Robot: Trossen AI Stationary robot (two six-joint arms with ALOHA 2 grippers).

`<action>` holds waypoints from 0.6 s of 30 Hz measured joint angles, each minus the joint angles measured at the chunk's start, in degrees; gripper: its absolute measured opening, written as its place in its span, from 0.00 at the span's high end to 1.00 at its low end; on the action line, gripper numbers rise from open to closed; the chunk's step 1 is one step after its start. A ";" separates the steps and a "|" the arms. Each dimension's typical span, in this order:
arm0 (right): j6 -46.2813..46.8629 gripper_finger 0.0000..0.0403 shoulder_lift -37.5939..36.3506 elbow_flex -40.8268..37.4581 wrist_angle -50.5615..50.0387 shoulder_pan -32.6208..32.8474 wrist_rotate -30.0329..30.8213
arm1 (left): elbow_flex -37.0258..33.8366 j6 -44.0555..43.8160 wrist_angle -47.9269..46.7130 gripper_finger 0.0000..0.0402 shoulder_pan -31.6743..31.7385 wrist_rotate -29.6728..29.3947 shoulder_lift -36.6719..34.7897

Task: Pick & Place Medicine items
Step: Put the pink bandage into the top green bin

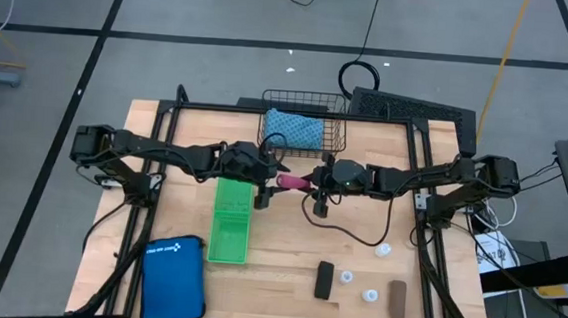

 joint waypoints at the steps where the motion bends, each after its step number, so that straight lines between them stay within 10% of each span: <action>1: -0.01 0.74 0.00 0.00 -0.08 0.00 0.00 | 0.00 -0.03 0.50 0.40 0.01 0.76 0.00; 11: 0.10 0.70 0.02 0.00 -0.23 0.02 0.02 | -0.02 -0.68 1.31 0.80 0.04 3.04 -0.56; 18: 0.68 0.61 -6.92 0.12 -11.35 0.07 3.11 | -4.23 -3.07 5.19 0.80 2.32 5.61 -4.90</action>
